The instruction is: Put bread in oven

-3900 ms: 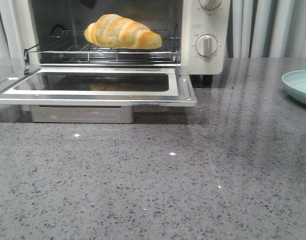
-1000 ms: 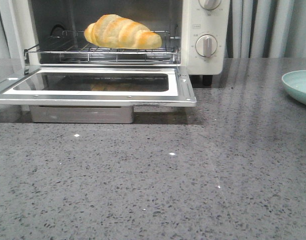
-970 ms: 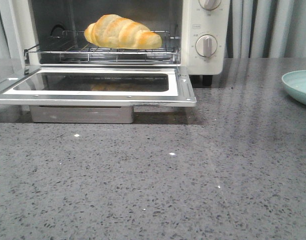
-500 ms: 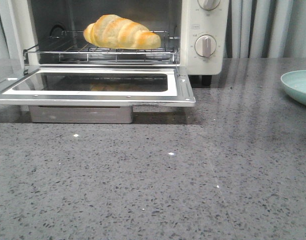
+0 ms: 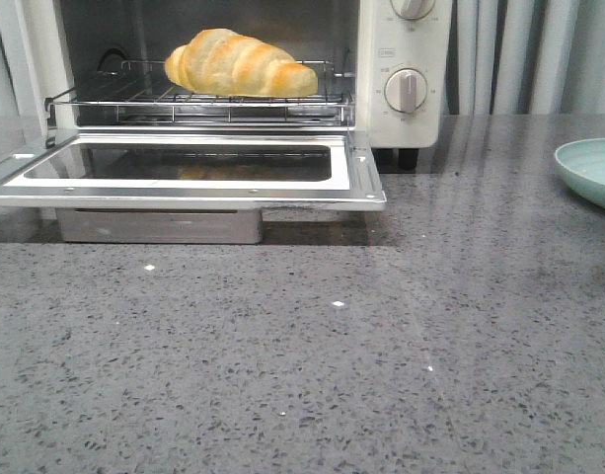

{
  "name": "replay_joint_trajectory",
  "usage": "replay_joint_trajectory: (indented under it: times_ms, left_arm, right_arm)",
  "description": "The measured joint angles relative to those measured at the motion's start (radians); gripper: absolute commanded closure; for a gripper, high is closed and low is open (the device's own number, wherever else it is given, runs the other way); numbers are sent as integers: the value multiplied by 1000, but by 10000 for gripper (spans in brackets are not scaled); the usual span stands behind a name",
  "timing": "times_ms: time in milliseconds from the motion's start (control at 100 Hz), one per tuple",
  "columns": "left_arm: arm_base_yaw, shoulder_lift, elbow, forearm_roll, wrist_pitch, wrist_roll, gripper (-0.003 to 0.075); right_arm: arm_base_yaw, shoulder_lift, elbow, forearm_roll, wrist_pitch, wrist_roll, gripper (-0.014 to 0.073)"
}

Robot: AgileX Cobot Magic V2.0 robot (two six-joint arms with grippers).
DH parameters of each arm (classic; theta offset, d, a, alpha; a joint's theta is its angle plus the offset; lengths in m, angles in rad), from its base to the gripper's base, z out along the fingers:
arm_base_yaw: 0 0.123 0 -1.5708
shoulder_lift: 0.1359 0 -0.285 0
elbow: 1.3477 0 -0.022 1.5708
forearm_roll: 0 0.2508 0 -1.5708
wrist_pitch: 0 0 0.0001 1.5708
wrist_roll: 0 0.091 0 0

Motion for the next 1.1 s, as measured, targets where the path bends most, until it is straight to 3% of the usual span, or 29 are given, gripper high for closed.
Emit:
replay_joint_trajectory:
  times_ms: [330, 780, 1100]
  left_arm:
    - [0, 0, 0, 0, 0, 0, 741]
    - [0, 0, 0, 0, 0, 0, 741]
    - [0, 0, 0, 0, 0, 0, 741]
  right_arm:
    - [-88, -129, 229, 25, -194, -28, 662]
    - [-259, -418, 403, 30, -181, -34, 662]
    - [-304, -665, 604, 30, -176, -34, 662]
